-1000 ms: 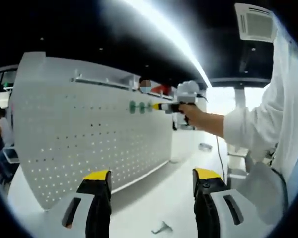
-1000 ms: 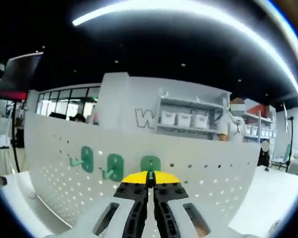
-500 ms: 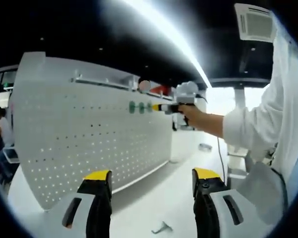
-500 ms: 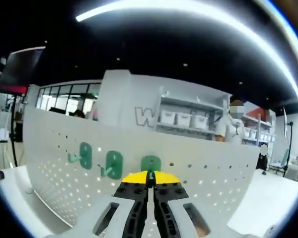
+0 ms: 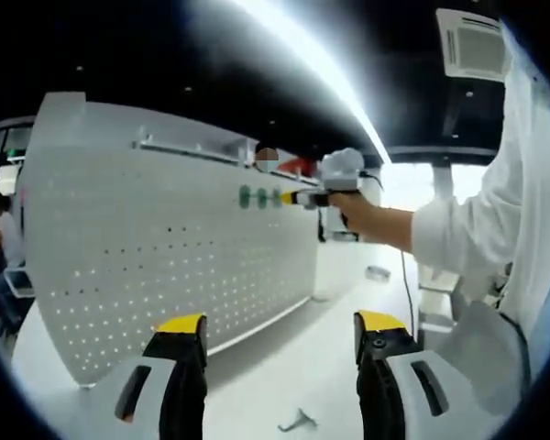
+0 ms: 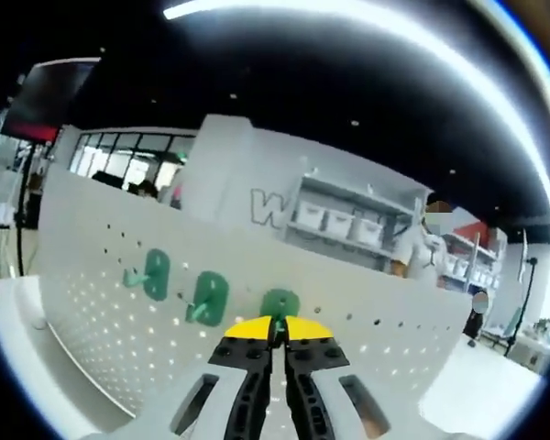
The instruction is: Insert the hook assembly into the mounting plate slot until the hook locks in place.
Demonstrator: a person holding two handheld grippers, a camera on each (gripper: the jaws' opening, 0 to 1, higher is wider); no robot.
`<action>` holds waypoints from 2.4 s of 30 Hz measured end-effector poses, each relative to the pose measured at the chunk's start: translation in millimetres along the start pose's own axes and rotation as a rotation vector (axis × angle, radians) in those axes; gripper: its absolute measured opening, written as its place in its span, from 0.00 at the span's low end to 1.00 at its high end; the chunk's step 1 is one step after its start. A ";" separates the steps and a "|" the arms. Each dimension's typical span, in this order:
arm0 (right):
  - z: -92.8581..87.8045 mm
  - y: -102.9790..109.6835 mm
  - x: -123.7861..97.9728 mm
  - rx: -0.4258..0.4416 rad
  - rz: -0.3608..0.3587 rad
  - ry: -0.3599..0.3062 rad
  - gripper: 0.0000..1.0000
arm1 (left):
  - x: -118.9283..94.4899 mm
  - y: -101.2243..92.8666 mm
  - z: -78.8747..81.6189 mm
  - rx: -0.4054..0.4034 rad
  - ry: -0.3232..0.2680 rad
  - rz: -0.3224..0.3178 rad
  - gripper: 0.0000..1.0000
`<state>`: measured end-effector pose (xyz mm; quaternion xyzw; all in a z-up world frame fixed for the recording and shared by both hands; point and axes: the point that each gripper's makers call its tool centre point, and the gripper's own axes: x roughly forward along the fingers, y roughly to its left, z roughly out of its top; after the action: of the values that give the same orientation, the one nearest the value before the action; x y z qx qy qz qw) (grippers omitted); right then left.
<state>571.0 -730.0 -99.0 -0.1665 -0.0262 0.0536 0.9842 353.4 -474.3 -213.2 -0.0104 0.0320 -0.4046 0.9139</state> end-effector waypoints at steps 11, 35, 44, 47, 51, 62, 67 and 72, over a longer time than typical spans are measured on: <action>-6.8 0.4 4.6 -0.042 0.000 0.029 0.03 | -1.5 2.0 0.1 -0.001 -0.003 0.004 0.65; -4.4 3.4 -34.0 -0.033 -0.011 0.016 0.09 | -4.9 6.5 2.6 0.014 -0.010 0.020 0.65; -10.2 60.4 -71.7 0.088 0.138 0.006 0.10 | -7.6 16.7 -2.5 0.021 0.011 0.056 0.64; -18.0 92.8 -83.5 0.096 0.219 0.030 0.10 | -7.1 18.4 -4.1 0.021 0.017 0.059 0.63; -21.1 129.0 -95.8 0.076 0.296 0.043 0.10 | -7.1 19.5 -6.4 0.024 0.025 0.063 0.63; -48.7 197.6 -123.6 0.010 0.492 0.119 0.11 | -10.9 27.6 -4.0 -0.003 0.011 0.086 0.61; -75.6 221.2 -137.9 -0.001 0.575 0.188 0.11 | -11.0 28.3 -4.4 -0.001 0.013 0.089 0.61; -94.9 243.4 -151.6 -0.017 0.632 0.233 0.11 | -10.4 28.9 -6.8 -0.005 0.021 0.091 0.61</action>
<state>403.5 -549.7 -274.1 -0.1798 0.1390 0.3364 0.9139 367.4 -447.1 -220.7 -0.0069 0.0428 -0.3628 0.9309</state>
